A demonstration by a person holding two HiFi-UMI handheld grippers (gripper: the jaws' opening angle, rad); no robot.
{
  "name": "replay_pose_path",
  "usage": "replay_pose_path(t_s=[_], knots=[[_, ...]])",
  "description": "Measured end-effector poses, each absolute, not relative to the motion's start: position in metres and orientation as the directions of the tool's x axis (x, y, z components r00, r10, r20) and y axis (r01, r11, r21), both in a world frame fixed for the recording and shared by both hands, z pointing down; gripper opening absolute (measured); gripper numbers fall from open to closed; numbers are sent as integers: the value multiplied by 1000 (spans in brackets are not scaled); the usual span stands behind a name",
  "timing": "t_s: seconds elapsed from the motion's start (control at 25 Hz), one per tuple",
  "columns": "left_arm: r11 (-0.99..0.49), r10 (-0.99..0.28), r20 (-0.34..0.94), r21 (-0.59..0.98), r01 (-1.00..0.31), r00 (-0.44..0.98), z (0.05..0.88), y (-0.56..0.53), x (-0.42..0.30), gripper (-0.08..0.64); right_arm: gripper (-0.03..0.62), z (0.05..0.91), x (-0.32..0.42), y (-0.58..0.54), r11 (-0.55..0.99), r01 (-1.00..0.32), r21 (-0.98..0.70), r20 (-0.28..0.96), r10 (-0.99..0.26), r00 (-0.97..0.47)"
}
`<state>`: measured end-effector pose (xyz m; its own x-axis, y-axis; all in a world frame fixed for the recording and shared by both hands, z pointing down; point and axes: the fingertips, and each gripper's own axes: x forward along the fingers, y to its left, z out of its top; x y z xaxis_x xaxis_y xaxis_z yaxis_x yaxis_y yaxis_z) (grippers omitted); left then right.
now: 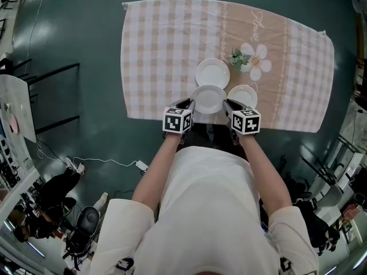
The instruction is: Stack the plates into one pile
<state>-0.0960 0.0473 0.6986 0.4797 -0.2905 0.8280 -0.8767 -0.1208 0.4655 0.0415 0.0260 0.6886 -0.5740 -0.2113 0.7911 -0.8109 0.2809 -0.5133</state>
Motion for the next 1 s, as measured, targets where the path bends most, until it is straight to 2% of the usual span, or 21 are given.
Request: replay_pose_path(t_s=[1.0], knots=[[-259,-154,837,479,-839,525,716,37,36,51,60,707,174,28,166,-857,-488,817,-258,-515]])
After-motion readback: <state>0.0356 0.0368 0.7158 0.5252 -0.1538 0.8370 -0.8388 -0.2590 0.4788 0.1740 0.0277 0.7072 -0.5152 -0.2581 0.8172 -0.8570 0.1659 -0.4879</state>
